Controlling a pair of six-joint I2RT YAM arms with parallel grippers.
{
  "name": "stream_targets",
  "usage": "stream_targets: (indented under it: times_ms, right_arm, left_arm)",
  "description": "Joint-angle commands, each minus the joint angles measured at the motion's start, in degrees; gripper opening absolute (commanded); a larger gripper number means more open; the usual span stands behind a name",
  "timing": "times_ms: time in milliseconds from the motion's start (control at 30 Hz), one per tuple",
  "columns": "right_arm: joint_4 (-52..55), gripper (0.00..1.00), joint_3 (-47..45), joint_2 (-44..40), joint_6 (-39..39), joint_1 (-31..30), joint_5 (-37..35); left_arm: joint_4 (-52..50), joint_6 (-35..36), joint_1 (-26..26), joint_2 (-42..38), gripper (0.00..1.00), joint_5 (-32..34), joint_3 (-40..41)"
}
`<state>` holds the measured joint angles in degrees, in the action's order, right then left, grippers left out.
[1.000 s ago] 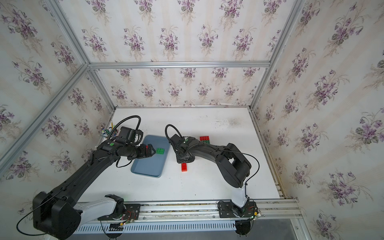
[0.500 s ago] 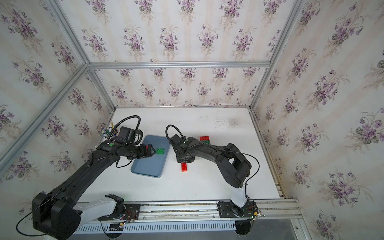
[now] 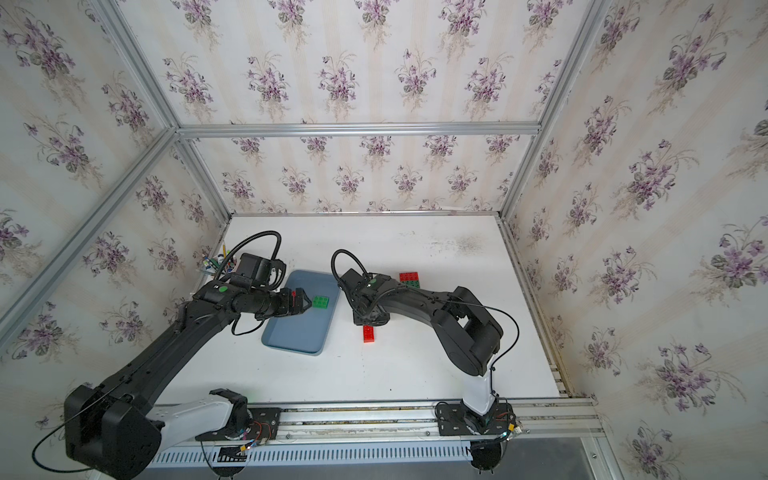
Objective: Assemble a rectangle with lego
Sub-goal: Assemble the lego brick with the lego brick.
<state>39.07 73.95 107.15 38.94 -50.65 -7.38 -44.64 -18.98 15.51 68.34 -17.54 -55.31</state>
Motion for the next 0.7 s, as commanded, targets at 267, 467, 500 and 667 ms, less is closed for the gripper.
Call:
stream_targets:
  times_ms: [267,467,500,667]
  right_arm:
    - [3.12,0.37,-1.09,-0.9,-0.95,0.03,-2.43]
    - [2.79,0.37,-1.09,0.03,-0.42,-0.06,-1.68]
    - [2.6,0.37,-1.13,0.14,-0.4,-0.06,-1.5]
    - [3.42,0.37,-0.92,0.79,0.28,-0.23,-2.17]
  left_arm:
    - [0.36,0.39,-0.04,-0.14,1.0,-0.06,-0.15]
    - [0.39,0.4,-0.03,-0.14,1.0,-0.1,-0.25]
    - [0.43,0.46,-0.02,-0.15,1.0,-0.11,-0.24]
    - [0.39,0.49,-0.04,-0.29,1.0,-0.08,-0.24]
